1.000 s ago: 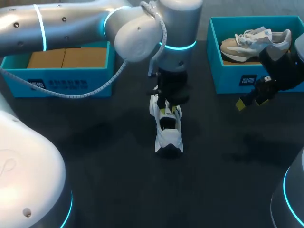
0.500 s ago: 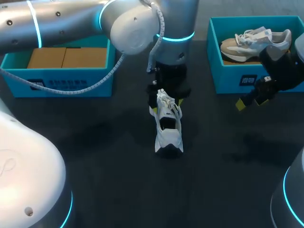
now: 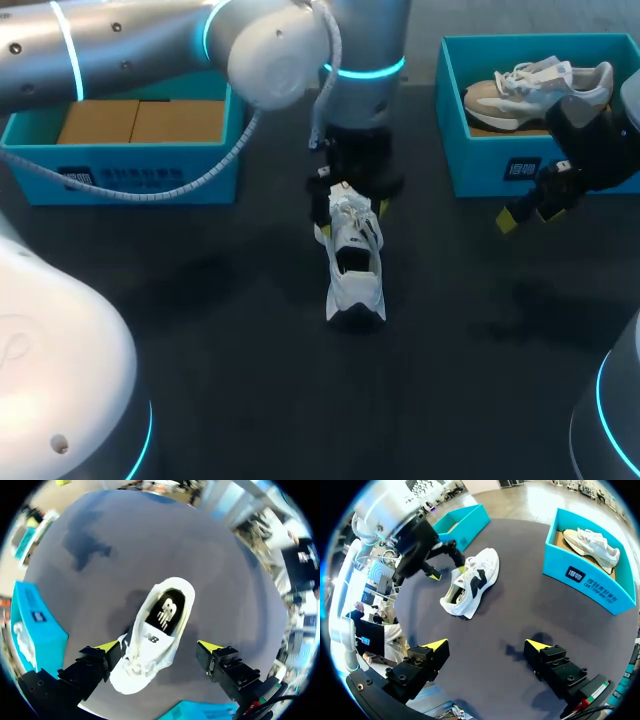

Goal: Take the shoe out of the shoebox, open the shoe tongue, remove and reinsert the insole, then place the shoe into the shoebox

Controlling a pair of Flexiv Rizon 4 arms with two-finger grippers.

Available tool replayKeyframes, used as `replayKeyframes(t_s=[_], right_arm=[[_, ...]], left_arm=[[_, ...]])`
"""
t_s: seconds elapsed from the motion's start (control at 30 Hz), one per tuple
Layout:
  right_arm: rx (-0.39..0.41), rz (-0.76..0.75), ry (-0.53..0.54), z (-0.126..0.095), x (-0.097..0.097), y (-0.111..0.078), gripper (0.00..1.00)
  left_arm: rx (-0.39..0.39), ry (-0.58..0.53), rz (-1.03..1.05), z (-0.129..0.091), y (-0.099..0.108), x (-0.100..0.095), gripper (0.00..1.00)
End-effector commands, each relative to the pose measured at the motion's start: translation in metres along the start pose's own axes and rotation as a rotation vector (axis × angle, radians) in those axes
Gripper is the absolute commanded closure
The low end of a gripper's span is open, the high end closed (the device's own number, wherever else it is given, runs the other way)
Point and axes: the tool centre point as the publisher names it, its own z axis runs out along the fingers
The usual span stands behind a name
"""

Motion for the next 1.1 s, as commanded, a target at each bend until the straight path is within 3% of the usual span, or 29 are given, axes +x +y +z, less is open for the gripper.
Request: replayKeyframes(t_s=[0.03, 0.4, 0.5, 0.77, 1.1], right_arm=[[0.001, 0.0, -0.001, 0.001, 0.0, 0.0, 0.0], [0.001, 0.0, -0.001, 0.001, 0.0, 0.0, 0.0], [0.001, 0.0, -0.001, 0.001, 0.0, 0.0, 0.0], [0.001, 0.0, -0.001, 0.001, 0.0, 0.0, 0.0], [0.001, 0.0, -0.001, 0.001, 0.0, 0.0, 0.0]], left_arm=[[0.018, -0.098, -0.189, -0.007, 0.006, 0.016, 0.0], [-0.157, -0.169, -0.521, -0.009, -0.017, 0.043, 0.0], [-0.168, -0.189, -0.585, -0.009, -0.023, 0.05, 0.0], [-0.134, -0.218, -0.718, -0.011, -0.037, 0.067, 0.0], [-0.085, -0.219, -0.739, 0.009, -0.056, 0.069, 0.0]])
